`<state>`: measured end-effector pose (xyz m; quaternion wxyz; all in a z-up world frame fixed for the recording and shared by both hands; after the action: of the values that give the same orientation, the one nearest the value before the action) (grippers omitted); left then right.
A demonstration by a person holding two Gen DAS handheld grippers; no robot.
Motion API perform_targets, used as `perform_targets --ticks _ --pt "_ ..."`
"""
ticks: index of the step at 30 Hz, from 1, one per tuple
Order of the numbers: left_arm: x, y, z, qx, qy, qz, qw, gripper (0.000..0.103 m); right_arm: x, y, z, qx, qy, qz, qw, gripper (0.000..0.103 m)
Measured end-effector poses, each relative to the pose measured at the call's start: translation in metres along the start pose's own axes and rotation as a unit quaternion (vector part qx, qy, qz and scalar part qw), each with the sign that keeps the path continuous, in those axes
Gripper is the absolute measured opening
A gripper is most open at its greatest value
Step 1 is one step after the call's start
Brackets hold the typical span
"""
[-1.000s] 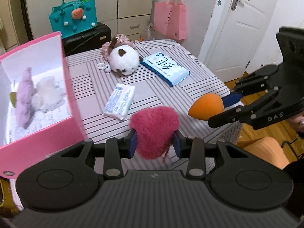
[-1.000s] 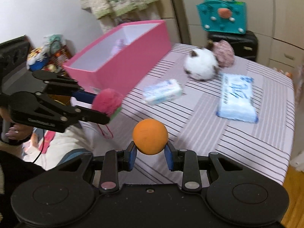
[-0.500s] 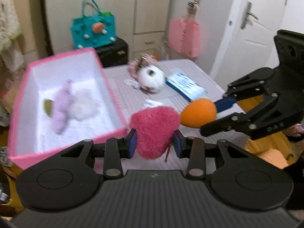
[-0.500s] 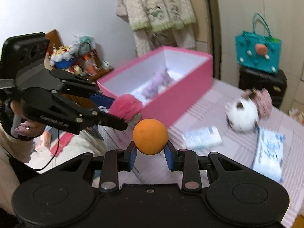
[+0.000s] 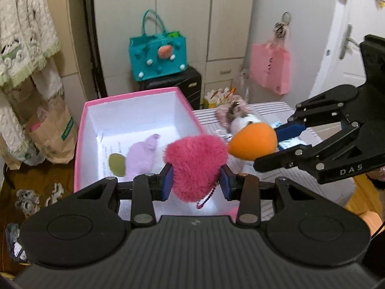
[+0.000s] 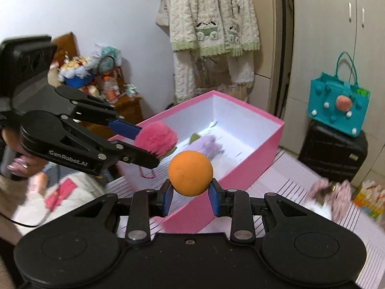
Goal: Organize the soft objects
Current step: 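Lift the strawberry plush and orange ball and carry both over the pink box, then open the left gripper dropping the strawberry plush while the right gripper releases the ball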
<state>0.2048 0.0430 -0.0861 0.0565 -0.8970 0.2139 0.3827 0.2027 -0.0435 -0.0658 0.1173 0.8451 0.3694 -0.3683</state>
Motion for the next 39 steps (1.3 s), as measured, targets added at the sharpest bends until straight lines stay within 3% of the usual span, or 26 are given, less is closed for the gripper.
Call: perform_targets --ticks 12,22,28,35,39 --pt "0.080 -0.078 -0.041 -0.029 -0.037 -0.026 0.9985 0.039 0.088 0.045 -0.060 -0.016 -0.035 0.035 0.999 0.037" --pt "0.136 -0.115 -0.043 -0.057 -0.095 -0.043 0.9929 0.040 0.146 0.063 -0.067 -0.017 -0.089 0.060 0.994 0.038" --pt "0.144 -0.115 -0.046 -0.036 -0.084 -0.067 0.9936 0.041 0.158 0.075 -0.066 0.006 -0.097 0.049 0.994 0.040" --pt "0.132 -0.120 -0.059 -0.023 -0.053 -0.092 0.9941 0.067 0.152 0.084 -0.066 0.060 -0.074 0.007 0.995 0.044" --pt "0.119 -0.117 -0.062 -0.024 -0.043 -0.085 0.9952 0.071 0.137 0.081 -0.066 0.069 -0.060 0.001 0.996 0.044"
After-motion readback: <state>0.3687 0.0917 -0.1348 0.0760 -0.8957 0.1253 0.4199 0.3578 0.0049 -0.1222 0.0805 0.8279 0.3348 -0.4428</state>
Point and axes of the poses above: each gripper's, at about its wrist camera, not at the fingertips, and x roughly the way its jaws point, y to its right, z to its underside, the point moved 10 cm from there along x, roughly the way its jaws point, and after that the axes turned 4 degrees about -y, right-handed, at the moved point
